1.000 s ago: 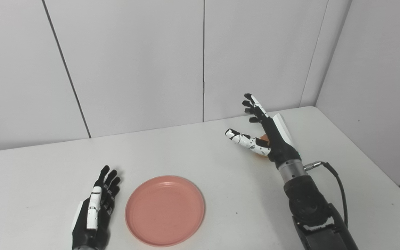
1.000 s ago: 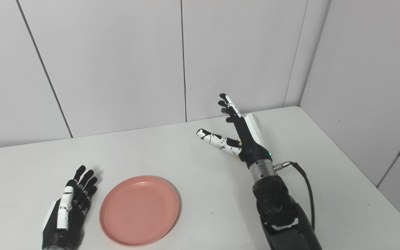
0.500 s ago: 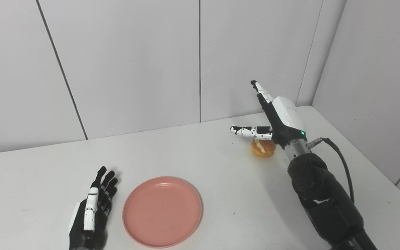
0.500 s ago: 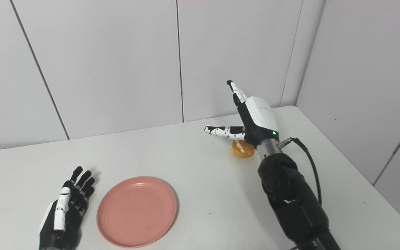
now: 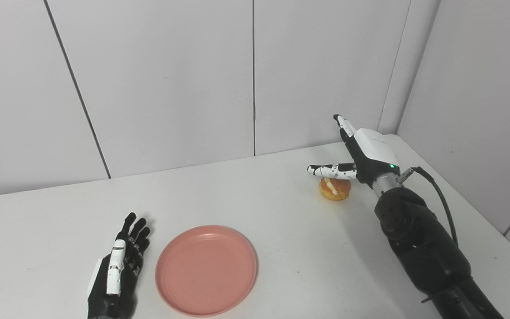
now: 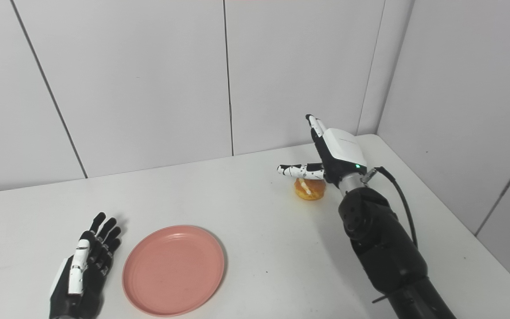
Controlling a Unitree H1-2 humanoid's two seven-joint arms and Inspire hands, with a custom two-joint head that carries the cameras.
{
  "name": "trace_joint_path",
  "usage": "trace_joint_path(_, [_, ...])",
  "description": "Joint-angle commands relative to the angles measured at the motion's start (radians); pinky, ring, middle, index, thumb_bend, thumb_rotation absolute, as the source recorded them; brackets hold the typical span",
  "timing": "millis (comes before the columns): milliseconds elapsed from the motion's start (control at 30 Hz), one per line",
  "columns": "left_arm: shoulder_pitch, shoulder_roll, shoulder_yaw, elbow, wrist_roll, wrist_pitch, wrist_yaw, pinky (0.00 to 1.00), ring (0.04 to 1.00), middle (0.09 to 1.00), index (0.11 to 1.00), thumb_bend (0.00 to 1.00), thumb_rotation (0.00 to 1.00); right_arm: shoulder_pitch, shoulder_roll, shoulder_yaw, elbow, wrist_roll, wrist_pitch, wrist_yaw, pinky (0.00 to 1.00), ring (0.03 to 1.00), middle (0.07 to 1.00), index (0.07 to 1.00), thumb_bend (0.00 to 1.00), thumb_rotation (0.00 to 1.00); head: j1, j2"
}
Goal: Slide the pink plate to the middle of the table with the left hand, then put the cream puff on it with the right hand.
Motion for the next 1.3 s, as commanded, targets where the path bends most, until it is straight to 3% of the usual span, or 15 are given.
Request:
trace_joint_path(0, [0.103, 0.020, 0.010, 0.079, 0.000, 0.019, -0.007, 1.00, 0.963, 0.960, 0.960, 0.32, 1.00, -0.050, -0.031, -0.005, 0.002, -0.002, 0.012, -0.009, 0.66, 0.862, 0.980, 1.000, 0.88, 0.63, 0.001, 0.001])
trace_joint_path(200, [0.102, 0.024, 0.011, 0.077, -0.003, 0.022, -0.013, 1.00, 0.966, 0.963, 0.964, 0.31, 1.00, -0.056, -0.037, 0.003, 0.048, 0.002, 0.017, 0.007, 0.75, 0.930, 0.999, 1.000, 0.90, 0.65, 0.001, 0.013])
trace_joint_path(1000, [0.107, 0.023, 0.011, 0.045, -0.004, 0.051, -0.007, 0.99, 0.953, 0.951, 0.951, 0.34, 1.00, -0.057, -0.020, 0.039, 0.189, 0.065, 0.017, 0.024, 0.68, 0.875, 0.962, 1.000, 0.95, 0.62, 0.013, 0.049])
trace_joint_path(1267, [0.108, 0.020, 0.009, 0.039, -0.007, 0.053, -0.011, 1.00, 0.957, 0.957, 0.957, 0.34, 1.00, -0.065, -0.011, 0.044, 0.246, 0.112, -0.019, -0.015, 0.67, 0.848, 0.943, 0.990, 0.93, 0.50, 0.021, 0.060])
